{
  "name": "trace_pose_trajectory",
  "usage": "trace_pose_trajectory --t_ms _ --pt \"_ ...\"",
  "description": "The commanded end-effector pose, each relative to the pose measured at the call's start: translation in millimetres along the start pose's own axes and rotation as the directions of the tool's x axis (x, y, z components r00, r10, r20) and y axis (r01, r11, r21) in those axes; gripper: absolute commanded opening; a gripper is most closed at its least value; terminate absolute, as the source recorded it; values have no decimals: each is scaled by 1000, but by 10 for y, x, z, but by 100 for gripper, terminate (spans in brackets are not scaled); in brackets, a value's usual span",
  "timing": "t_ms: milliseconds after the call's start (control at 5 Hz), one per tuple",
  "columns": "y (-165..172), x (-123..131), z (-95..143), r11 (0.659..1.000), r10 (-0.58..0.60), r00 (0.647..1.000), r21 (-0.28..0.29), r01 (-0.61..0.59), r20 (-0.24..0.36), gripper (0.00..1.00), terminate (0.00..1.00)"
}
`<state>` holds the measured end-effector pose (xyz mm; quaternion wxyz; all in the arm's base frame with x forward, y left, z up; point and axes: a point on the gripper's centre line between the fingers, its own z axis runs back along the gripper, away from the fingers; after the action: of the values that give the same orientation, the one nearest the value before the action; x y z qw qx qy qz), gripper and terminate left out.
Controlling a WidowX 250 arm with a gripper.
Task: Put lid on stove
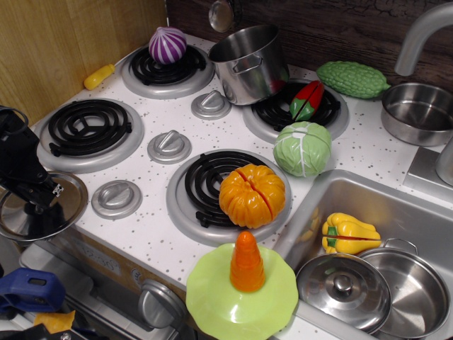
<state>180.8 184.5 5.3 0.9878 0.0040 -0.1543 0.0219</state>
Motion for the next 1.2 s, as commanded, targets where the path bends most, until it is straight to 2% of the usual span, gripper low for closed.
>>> trace_pose_trajectory --t_ms 0,200,400,600,800,1000 --pt "43 33 20 1000 0 1000 16 -1 24 0 0" --pt "46 69 60 1000 0 1000 17 -1 15 0 0" --pt "21 243 323 999 1 999 43 1 -34 0 0" --pt "-18 313 472 997 -5 999 78 9 -53 0 0" --pt "-2 396 589 993 -28 999 117 32 -37 0 0" --pt "65 518 567 986 -76 996 153 68 47 0 0"
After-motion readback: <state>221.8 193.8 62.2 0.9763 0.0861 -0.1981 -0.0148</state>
